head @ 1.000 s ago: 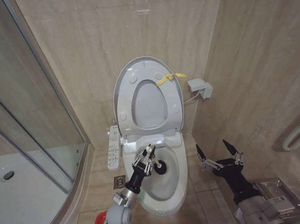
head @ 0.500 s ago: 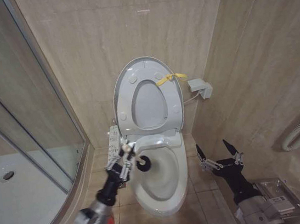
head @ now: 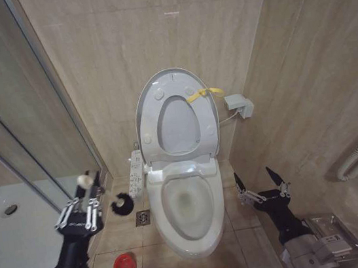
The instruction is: Open the toilet lid, clean the toilet bowl with a toilet brush, close the toilet lid, and flush.
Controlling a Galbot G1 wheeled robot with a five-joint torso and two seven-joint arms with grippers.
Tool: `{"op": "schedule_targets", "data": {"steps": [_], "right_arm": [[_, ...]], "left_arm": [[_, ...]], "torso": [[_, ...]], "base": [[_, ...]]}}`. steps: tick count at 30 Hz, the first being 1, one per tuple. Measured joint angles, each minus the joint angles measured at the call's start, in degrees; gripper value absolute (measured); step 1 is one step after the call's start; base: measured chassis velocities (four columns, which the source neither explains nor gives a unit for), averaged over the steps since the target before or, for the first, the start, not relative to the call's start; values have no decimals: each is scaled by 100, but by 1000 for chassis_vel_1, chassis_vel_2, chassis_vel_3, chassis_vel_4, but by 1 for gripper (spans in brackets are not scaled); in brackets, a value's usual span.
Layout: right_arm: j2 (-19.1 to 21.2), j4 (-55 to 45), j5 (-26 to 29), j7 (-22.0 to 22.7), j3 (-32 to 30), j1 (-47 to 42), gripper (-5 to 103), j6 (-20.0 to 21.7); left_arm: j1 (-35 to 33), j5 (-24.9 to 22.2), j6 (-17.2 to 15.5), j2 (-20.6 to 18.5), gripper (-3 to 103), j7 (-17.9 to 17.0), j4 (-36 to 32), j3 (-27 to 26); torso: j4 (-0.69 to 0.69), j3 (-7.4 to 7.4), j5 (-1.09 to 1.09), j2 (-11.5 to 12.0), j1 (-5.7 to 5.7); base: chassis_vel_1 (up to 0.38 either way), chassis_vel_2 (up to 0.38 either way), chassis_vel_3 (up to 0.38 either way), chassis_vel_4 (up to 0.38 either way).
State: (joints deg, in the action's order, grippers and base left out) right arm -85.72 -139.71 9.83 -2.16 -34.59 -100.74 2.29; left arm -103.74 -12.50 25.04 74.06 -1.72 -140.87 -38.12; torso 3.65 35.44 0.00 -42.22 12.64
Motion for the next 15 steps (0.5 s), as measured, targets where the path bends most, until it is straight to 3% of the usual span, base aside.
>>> {"op": "schedule_targets", "data": {"steps": [2,6,7,11,15], "right_arm": [[-1,0,0,0,0,0,100,0],[0,0,0,0,0,0,100,0],[0,0,0,0,0,0,100,0],[0,0,0,0,0,0,100,0],[0,0,0,0,0,0,100,0]], "left_arm": [[-61,84,-55,69,21,-93,-38,28],[-66,509,-300,140,21,-798,282,394],[-66,509,-300,140,21,-798,282,394],[-186,663,-65,235,21,-1411,1065,324],[-78,631,301,257,21,-1379,1831,272]], "torso": [[0,0,2,0,0],[3,0,0,0,0],[3,0,0,0,0],[0,1,0,1,1],[0,1,-1,1,1]], "base": [[0,0,0,0],[0,0,0,0],[0,0,0,0],[0,0,0,0],[0,0,0,0]]}}
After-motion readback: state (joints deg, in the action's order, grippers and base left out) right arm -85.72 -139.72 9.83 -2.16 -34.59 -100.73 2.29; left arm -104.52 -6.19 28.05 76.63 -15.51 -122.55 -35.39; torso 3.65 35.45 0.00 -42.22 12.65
